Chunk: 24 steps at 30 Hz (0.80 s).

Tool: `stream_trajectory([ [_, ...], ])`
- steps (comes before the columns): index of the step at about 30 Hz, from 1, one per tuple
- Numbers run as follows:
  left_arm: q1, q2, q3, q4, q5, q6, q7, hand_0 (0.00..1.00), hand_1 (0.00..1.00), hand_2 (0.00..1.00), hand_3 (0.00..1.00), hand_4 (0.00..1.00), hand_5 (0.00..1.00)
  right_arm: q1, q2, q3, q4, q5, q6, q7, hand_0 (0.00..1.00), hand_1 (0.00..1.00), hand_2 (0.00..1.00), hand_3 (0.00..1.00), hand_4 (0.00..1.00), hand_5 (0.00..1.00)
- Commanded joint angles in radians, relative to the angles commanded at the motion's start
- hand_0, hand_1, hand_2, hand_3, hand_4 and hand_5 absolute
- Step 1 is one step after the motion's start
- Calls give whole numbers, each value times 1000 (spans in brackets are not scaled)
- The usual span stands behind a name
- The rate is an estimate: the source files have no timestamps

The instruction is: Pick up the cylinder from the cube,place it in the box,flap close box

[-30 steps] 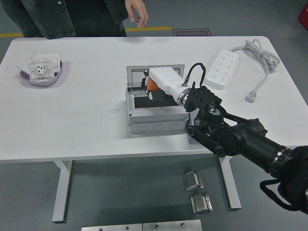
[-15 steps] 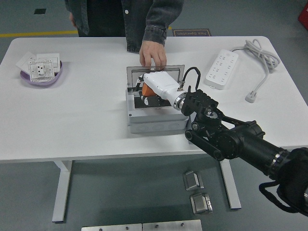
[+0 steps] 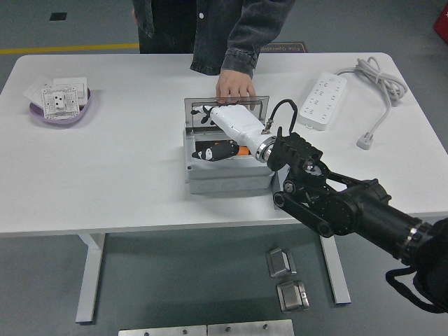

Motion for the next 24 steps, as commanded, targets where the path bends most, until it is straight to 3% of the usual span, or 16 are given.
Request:
stream_trajectory([
  [7, 10, -10, -45, 0, 40, -4, 2, 619, 591, 555, 598, 490, 77, 11, -129, -1, 167, 144, 51, -51, 600, 617, 690, 853, 928, 422],
  [8, 11, -10, -47, 0, 42, -5, 2, 619, 591, 554, 597, 487, 81, 17, -148, 7, 193, 161, 62, -60, 561, 583, 675, 840, 900, 427],
  [12, 10, -11, -46, 0, 41, -5, 3, 619, 591, 554, 597, 487, 81, 46, -187, 47, 272, 201, 88, -77, 561, 583, 675, 840, 900, 427],
  [13, 10, -11, -43, 0, 39, -5, 3, 619, 591, 554, 597, 487, 81, 54, -190, 60, 277, 203, 91, -77, 561, 583, 675, 840, 900, 427],
  [14, 10, -11, -41, 0, 38, -6, 4, 619, 589, 553, 595, 478, 81, 63, -191, 74, 277, 203, 94, -77, 539, 552, 673, 821, 822, 416],
  [17, 10, -9, -39, 0, 39, -6, 5, 619, 589, 553, 595, 478, 81, 89, -186, 109, 251, 194, 101, -73, 539, 552, 673, 821, 822, 416],
  [24, 7, -6, -31, 0, 36, -8, 7, 619, 588, 554, 595, 468, 86, 134, -131, 107, 110, 219, 91, -35, 503, 515, 664, 800, 818, 410],
])
